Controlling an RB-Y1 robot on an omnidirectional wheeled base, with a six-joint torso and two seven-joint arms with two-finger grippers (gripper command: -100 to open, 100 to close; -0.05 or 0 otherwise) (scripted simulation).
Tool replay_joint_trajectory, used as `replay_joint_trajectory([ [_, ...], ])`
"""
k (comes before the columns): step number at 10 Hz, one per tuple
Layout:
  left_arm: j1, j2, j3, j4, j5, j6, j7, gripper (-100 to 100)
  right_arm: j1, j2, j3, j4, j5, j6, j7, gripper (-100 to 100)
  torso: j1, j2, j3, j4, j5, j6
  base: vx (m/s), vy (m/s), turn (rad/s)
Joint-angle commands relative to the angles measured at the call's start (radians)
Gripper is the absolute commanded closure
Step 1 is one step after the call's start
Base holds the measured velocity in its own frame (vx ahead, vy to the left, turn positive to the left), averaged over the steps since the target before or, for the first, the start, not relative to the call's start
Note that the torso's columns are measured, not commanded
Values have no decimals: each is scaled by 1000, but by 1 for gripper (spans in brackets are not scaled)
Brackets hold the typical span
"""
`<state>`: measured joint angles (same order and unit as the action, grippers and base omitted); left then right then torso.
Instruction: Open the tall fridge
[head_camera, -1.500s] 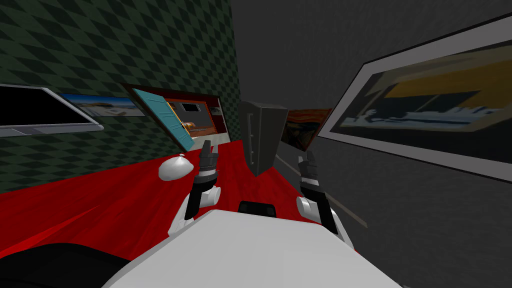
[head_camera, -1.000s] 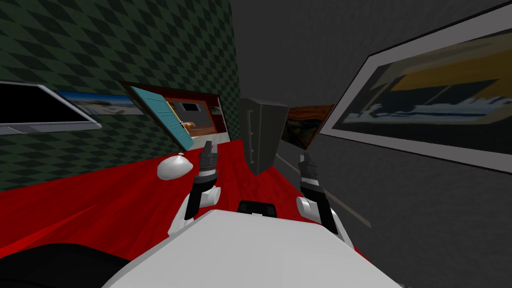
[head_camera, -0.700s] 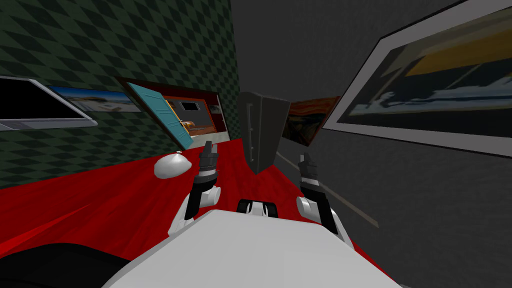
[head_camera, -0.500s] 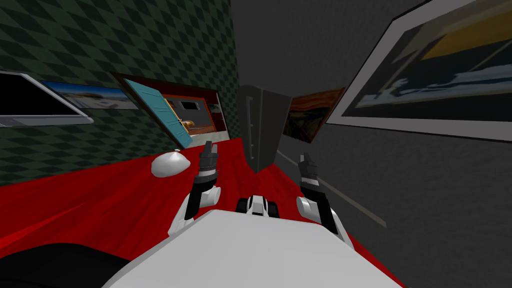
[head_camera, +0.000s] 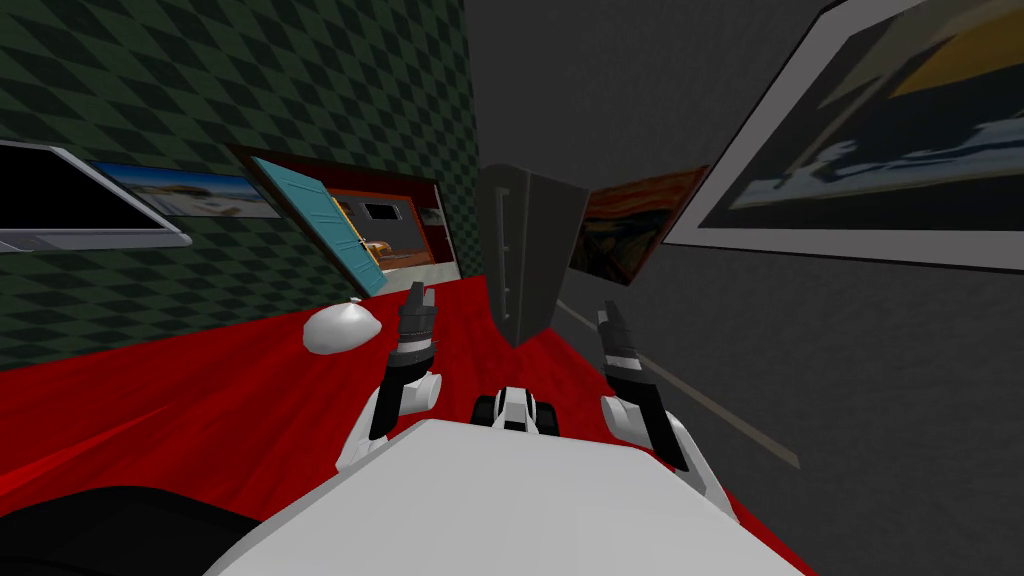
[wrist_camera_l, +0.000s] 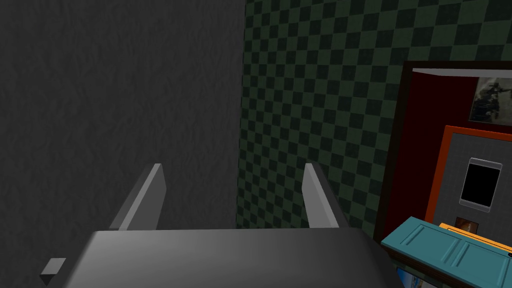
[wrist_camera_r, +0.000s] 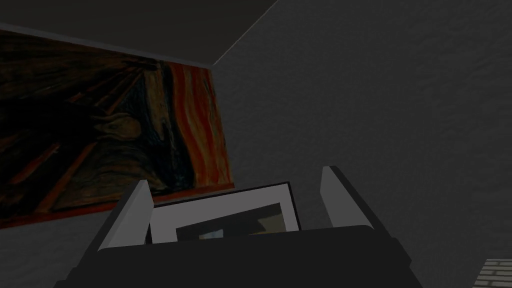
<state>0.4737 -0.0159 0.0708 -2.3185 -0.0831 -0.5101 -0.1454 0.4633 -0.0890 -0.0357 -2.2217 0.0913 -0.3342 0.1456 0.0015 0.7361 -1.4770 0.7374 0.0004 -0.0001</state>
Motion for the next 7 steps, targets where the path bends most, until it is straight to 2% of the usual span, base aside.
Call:
replay_joint_trajectory([
  [1,0,0,0,0,0,0,0,0,1,-47,-5,-16,49,16,43,-100,0,0,0,0,0,0,79,80,32],
  [7,0,0,0,0,0,0,0,0,-1,-110,-23,-65,207,68,178,-100,-3,1,1,0,-1,0,106,106,43],
])
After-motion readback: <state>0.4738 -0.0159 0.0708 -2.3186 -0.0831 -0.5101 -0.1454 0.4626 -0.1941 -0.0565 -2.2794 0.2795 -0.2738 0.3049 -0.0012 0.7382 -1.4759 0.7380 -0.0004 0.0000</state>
